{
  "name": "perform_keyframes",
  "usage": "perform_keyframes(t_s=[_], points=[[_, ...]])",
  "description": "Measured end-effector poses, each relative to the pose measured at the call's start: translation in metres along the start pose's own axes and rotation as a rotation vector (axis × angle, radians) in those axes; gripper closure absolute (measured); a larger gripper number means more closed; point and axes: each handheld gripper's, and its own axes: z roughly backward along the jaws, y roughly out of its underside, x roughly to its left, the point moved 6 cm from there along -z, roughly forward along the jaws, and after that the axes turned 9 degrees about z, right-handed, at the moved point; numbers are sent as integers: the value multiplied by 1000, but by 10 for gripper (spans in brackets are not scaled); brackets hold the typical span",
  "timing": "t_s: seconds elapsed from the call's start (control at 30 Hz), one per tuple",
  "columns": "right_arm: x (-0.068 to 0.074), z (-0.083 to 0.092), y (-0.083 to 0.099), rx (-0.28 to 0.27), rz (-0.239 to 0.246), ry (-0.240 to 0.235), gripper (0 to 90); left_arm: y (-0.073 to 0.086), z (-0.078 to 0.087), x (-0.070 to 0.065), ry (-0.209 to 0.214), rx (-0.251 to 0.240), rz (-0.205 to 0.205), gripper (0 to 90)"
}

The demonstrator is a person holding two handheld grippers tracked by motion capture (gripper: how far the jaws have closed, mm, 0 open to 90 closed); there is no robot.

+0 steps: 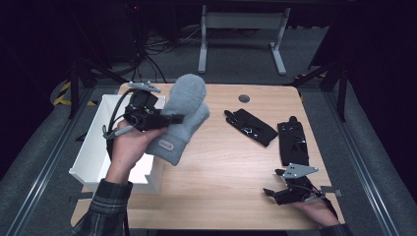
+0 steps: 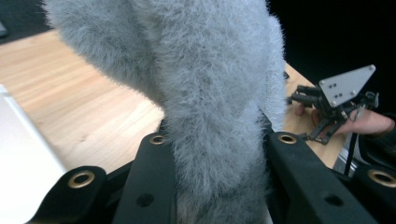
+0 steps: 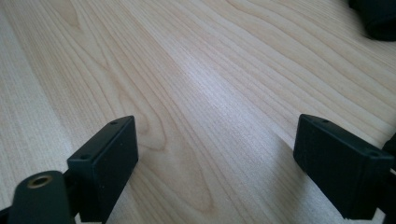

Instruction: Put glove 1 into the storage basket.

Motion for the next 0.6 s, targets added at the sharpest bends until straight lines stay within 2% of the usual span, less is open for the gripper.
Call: perform_keyframes(t_s=[0.17,0.27,0.4,0.6], points=[[0,0,0,0,0,0,142,-2,20,12,-39,-27,19,729],[0,0,0,0,0,0,142,-1,26,17,-52,-37,28,729],[0,0,0,0,-1,0,142,6,38,32,-99,-46,55,729],[0,0,0,0,-2,1,142,21,53,55,-148,-61,107,729]])
